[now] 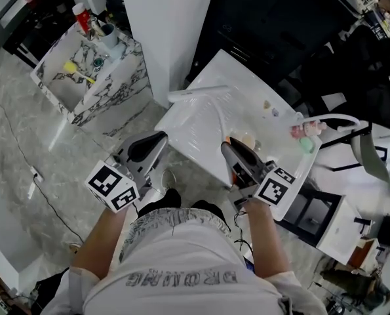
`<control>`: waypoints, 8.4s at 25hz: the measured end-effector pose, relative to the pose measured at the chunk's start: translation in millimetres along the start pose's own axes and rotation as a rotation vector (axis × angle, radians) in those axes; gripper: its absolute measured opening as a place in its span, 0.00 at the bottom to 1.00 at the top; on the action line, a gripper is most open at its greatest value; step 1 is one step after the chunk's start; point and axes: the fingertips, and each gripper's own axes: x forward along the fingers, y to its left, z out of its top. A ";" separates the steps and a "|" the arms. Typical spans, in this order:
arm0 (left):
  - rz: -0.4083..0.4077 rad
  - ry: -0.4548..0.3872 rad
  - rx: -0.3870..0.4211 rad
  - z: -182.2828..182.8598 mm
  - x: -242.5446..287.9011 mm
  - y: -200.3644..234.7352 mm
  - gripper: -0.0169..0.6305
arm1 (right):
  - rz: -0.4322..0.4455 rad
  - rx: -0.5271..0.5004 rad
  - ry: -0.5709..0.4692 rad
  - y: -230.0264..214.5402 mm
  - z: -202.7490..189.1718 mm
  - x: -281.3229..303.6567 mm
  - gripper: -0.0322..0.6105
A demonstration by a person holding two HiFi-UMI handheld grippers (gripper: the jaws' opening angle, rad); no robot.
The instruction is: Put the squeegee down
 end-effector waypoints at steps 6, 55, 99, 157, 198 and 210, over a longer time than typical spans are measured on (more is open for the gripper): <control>-0.003 -0.006 -0.006 4.1 -2.7 17.3 0.08 | -0.019 -0.005 -0.003 -2.6 1.4 12.9 0.26; 0.297 0.054 -0.073 -41.4 35.5 36.7 0.08 | 0.044 -0.078 0.334 -141.4 -6.0 62.0 0.26; 0.403 0.109 -0.129 -84.4 18.3 36.1 0.08 | 0.023 -0.147 0.522 -185.8 -81.4 75.5 0.23; 0.400 0.105 -0.128 -83.0 14.2 30.7 0.08 | -0.055 -0.077 0.636 -225.5 -117.2 65.8 0.25; 0.323 0.060 -0.083 -50.7 22.9 33.0 0.08 | -0.093 -0.116 0.544 -201.8 -78.8 62.5 0.23; 0.252 0.033 -0.060 -32.1 26.3 34.9 0.08 | -0.078 -0.160 0.447 -158.0 -47.6 65.3 0.20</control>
